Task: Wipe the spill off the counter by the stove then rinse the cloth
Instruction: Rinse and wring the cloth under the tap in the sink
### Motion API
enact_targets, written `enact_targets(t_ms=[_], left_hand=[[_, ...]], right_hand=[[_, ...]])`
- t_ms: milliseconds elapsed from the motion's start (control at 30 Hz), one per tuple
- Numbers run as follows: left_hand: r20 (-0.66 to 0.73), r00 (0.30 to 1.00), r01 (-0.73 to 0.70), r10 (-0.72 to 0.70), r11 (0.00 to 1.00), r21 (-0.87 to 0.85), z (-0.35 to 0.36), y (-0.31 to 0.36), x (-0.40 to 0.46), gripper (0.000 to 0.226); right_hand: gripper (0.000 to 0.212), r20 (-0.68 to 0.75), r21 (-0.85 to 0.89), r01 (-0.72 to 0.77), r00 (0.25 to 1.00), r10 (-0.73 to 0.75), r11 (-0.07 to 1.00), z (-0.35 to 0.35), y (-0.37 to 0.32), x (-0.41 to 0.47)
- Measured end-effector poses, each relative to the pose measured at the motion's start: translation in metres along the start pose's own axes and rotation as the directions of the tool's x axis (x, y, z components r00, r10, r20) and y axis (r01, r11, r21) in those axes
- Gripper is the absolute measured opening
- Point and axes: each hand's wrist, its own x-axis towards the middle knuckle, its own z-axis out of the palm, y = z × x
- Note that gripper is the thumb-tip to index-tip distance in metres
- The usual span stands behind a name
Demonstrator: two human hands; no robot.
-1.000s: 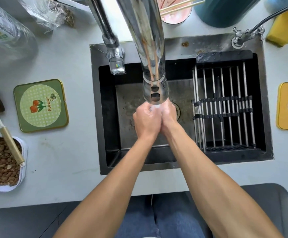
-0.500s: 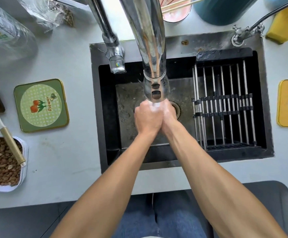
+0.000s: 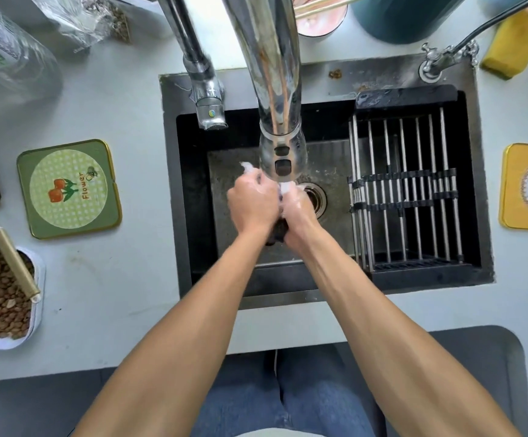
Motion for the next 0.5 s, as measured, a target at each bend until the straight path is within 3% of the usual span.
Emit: enact_targets(t_ms=[100,233,333,433,500], left_hand=[[0.035,0.999,0.04,-0.04,0.999,-0.004,-0.009,-0.007,0.004,0.041],[0.189,0.973,-0.127,0.13,0.991,-0.032,0.001,-0.006,-0.032,0.048],[0.148,0.975,-0.171,0.165,0.985,0.028,0.004,0.001,-0.024,0.05],[0.093,0.995,-0.024,0.021,0.999,0.027,-0.001,-0.002,0.004,0.034],[0.124,0.99,0.06,-0.064,0.998,0.031,-0.005,-0.012,0.011,0.04]], right_hand=[[0.036,-0.035,0.07,0.038,0.999,-0.036,0.997,-0.002,-0.007,0.004],[0.05,-0.12,0.204,-0.006,0.992,0.031,0.979,-0.008,-0.022,0.007],[0.043,-0.083,0.175,-0.043,0.995,0.058,0.984,-0.005,-0.01,0.005],[0.037,0.015,0.106,-0.025,1.0,0.023,0.994,-0.007,0.001,0.0],[0.042,0.034,0.114,0.037,0.999,-0.042,0.993,-0.015,0.002,0.001]])
